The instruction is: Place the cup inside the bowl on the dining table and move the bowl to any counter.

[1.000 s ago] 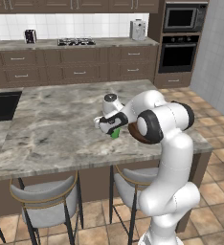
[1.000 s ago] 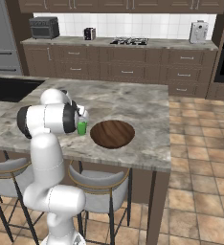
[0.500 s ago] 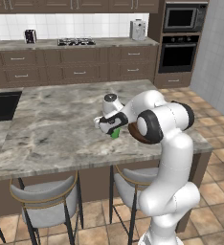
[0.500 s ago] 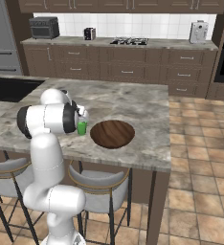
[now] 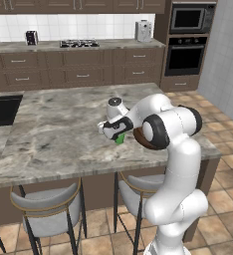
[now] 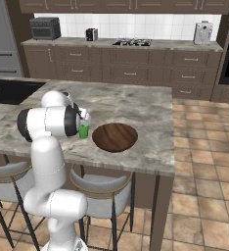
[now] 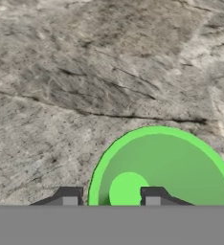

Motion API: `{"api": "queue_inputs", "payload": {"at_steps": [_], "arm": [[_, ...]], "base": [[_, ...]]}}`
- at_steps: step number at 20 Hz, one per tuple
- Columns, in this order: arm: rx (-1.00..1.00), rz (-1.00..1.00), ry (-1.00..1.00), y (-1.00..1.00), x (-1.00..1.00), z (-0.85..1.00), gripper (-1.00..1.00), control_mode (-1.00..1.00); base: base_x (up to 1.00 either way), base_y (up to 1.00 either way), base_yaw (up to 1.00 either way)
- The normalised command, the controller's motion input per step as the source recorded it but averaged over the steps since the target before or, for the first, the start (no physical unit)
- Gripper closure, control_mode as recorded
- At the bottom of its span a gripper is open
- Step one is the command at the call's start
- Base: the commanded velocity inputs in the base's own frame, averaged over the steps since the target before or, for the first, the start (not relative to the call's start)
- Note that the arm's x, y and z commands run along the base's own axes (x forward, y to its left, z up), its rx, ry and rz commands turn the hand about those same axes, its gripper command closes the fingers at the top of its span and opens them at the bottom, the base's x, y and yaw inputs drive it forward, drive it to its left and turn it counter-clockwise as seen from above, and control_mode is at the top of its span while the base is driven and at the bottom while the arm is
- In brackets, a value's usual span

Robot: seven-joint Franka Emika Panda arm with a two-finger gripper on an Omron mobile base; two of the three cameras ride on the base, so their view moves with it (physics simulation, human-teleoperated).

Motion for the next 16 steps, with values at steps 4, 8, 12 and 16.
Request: {"api": "queue_inputs", "payload": {"at_steps": [4, 8, 12, 16], "arm": [[0.0, 0.0, 0.0, 0.0, 0.0, 0.0, 1.0, -1.0], [0.0, 0.0, 0.0, 0.0, 0.0, 0.0, 1.0, -1.0], [0.0, 0.0, 0.0, 0.0, -0.01, 0.0, 1.0, -1.0], [-0.01, 0.0, 0.0, 0.01, 0.0, 0.06, 1.0, -1.0]], "base": [[0.0, 0.0, 0.0], [0.0, 0.0, 0.0], [0.0, 0.0, 0.0], [0.0, 0.0, 0.0]]}}
